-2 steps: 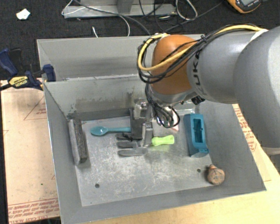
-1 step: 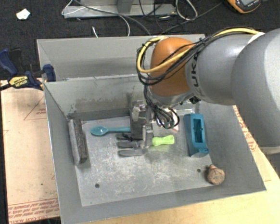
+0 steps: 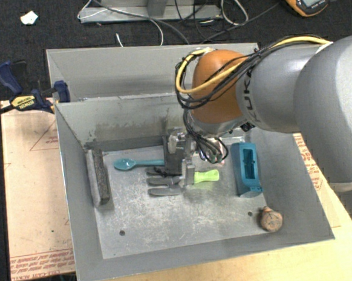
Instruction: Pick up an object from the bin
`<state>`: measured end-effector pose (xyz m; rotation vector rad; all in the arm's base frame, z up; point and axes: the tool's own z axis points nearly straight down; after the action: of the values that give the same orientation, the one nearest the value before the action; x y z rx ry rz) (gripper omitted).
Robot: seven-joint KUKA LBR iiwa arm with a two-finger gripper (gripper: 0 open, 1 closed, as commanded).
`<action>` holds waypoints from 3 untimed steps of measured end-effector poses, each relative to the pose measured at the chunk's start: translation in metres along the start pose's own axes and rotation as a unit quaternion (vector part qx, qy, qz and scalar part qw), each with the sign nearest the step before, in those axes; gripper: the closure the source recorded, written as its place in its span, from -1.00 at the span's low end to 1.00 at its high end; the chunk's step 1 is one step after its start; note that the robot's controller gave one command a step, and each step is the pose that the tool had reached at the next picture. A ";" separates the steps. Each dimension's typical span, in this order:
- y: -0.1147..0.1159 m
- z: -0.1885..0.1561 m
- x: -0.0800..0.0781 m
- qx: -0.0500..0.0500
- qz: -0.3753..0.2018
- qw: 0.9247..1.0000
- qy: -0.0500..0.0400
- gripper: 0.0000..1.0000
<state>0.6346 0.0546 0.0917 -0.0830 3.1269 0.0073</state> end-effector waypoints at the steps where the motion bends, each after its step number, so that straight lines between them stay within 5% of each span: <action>1: -0.030 0.019 -0.008 0.000 -0.047 0.999 -0.002 1.00; 2: -0.030 0.019 -0.008 0.000 -0.047 0.999 -0.002 1.00; 3: -0.032 -0.032 -0.001 -0.001 -0.049 0.999 0.001 1.00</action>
Offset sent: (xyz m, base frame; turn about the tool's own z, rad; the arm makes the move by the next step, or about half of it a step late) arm 0.0000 0.0000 0.0000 0.0000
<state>0.6371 0.0222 0.1232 -0.2363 3.1199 0.0079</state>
